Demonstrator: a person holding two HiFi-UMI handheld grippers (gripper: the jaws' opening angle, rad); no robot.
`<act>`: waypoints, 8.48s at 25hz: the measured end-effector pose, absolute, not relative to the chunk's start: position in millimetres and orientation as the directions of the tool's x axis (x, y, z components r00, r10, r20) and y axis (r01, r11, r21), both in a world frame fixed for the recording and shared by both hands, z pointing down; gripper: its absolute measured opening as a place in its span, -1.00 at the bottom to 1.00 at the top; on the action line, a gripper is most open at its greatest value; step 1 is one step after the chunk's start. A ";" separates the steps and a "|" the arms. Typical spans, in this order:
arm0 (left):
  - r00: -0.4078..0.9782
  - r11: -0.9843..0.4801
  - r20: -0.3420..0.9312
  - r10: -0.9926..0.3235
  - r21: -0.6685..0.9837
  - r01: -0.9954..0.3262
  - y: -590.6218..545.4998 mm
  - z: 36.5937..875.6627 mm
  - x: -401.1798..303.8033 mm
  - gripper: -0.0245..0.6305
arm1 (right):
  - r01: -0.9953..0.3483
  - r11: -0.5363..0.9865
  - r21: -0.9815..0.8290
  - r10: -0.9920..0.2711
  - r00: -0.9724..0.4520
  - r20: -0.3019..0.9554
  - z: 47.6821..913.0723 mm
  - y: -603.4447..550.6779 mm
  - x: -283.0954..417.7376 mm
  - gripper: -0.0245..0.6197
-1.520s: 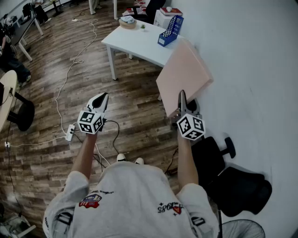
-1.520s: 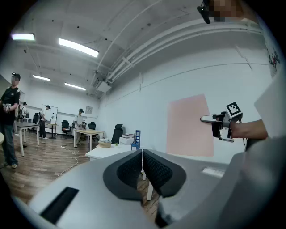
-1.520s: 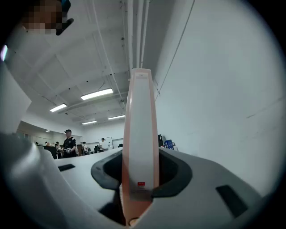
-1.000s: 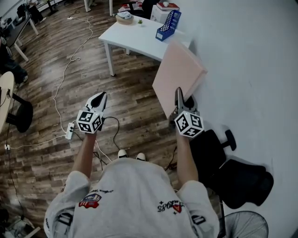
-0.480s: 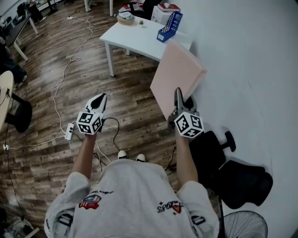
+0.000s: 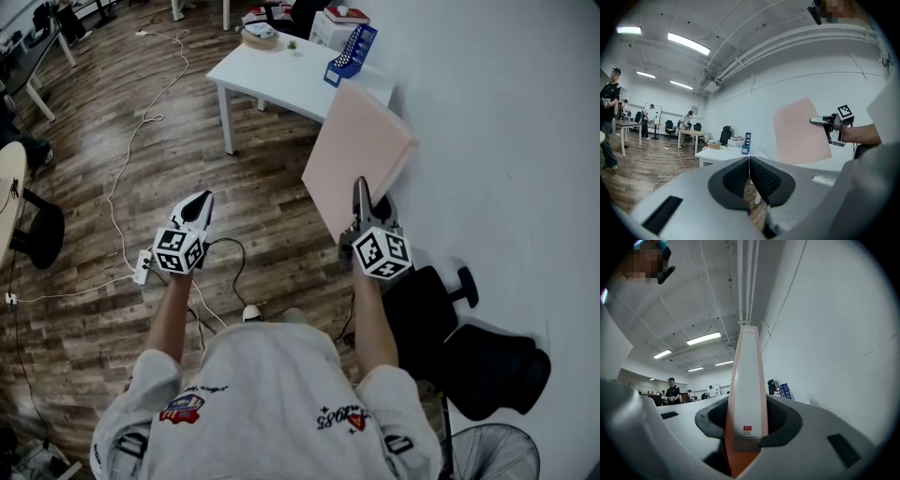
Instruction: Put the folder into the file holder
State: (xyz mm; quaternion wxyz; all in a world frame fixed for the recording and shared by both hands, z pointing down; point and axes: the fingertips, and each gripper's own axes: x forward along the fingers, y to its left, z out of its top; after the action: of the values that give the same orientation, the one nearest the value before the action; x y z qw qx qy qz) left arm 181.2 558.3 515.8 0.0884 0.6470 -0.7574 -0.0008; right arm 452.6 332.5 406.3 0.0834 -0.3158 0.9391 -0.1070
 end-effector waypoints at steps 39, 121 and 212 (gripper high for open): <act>-0.216 0.234 0.186 -0.959 0.084 -0.969 223.5 515.1 42.8 -0.91 | -0.483 0.814 -0.323 -0.518 -0.855 -0.028 446.7 -16.4 291.3 -0.42; 0.587 -0.574 0.164 -0.793 0.124 -0.810 -388.8 541.2 -209.2 -0.91 | -0.936 0.294 -0.192 -0.956 -0.284 -0.079 417.7 -346.7 95.4 -0.42; 0.400 -0.358 0.194 -0.896 0.218 -0.908 -367.3 566.4 -332.4 -0.91 | -0.894 0.448 -0.028 -0.782 -0.407 0.472 465.1 -508.7 3.5 -0.18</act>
State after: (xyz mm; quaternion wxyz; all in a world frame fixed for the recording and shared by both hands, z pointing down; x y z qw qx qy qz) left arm -332.4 -367.3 566.4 0.1462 0.8239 -0.5472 0.0205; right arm 3.5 -508.7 465.1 -0.1999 -0.5066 0.8270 -0.1395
